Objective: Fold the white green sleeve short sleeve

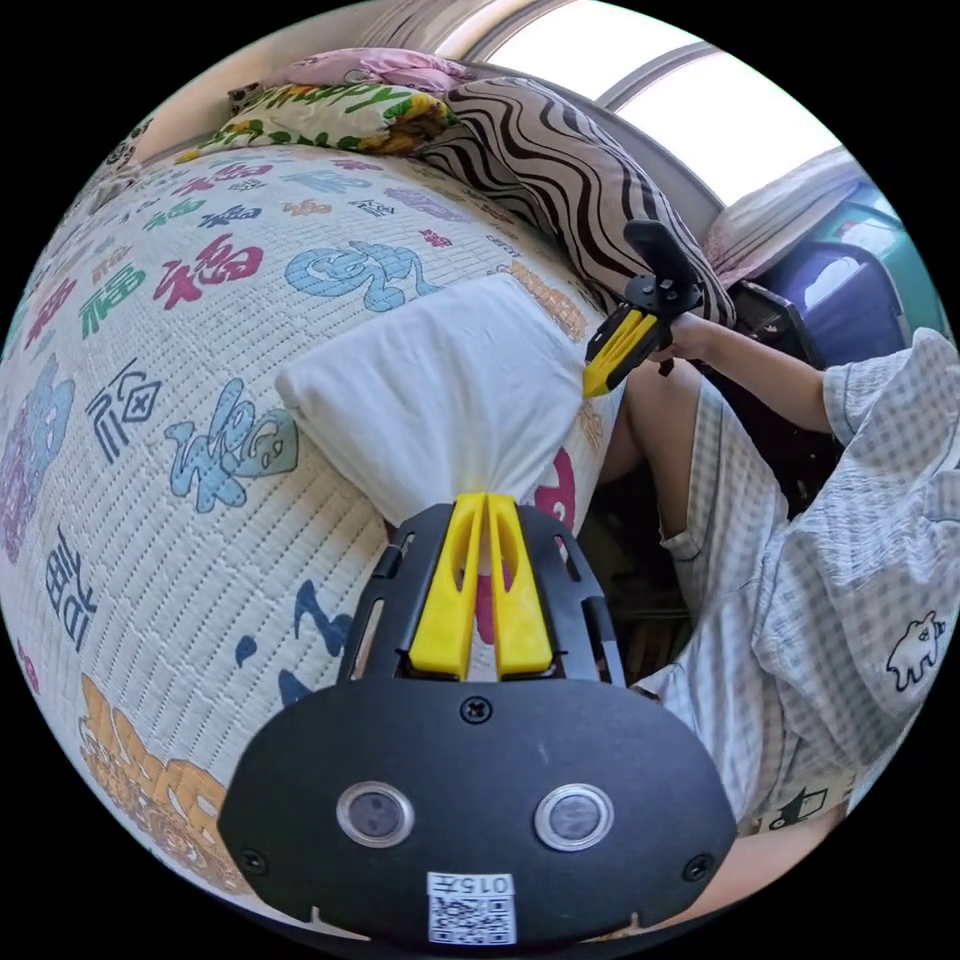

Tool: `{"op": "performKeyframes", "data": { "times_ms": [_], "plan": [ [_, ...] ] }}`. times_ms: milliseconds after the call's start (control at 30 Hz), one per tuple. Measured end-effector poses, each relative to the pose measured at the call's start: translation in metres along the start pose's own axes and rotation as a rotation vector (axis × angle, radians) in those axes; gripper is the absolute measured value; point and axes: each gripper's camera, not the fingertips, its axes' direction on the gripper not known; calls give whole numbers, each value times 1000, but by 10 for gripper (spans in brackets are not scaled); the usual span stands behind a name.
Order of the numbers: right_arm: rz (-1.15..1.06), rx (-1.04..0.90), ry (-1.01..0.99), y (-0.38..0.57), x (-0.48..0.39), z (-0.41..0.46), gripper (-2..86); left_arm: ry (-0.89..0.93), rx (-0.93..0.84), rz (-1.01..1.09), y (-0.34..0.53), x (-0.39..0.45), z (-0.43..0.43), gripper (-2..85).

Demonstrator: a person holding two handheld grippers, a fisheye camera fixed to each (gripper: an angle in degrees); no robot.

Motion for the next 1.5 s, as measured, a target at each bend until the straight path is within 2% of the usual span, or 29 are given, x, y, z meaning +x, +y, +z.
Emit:
{"op": "performKeyframes", "data": {
  "times_ms": [100,167,267,367,533,700,833,933,1100,1200,1267,1367,1500],
  "plan": [
    [59,79,-90,5,15,-8,20,91,49,-70,0,-16,-27,22],
    [136,269,-154,15,35,-25,70,162,190,-197,13,-42,-61,76],
    [267,406,-260,19,69,-27,113,200,274,-368,28,-82,-87,118],
    [342,426,-418,8,101,-7,121,313,296,-464,30,-117,-86,128],
    [327,429,-528,-21,120,23,112,437,300,-455,-4,-138,-78,114],
    [293,383,-525,-51,118,40,94,501,267,-410,-49,-142,-77,97],
    [306,353,-544,-68,116,53,44,536,231,-397,-77,-144,-86,50],
    [323,351,-485,-82,103,57,29,577,221,-383,-92,-142,-104,29],
    [266,399,-531,-130,54,63,18,504,227,-344,-100,-141,-209,20],
    [197,470,-594,-198,9,83,16,360,229,-365,-85,-151,-318,18],
    [128,513,-689,-268,-28,107,14,186,204,-428,-70,-163,-413,18],
    [114,528,-798,-359,-69,142,13,20,174,-551,-57,-183,-515,18],
    [145,501,-819,-452,-114,180,12,-190,86,-742,-49,-209,-584,19]
  ]
}}
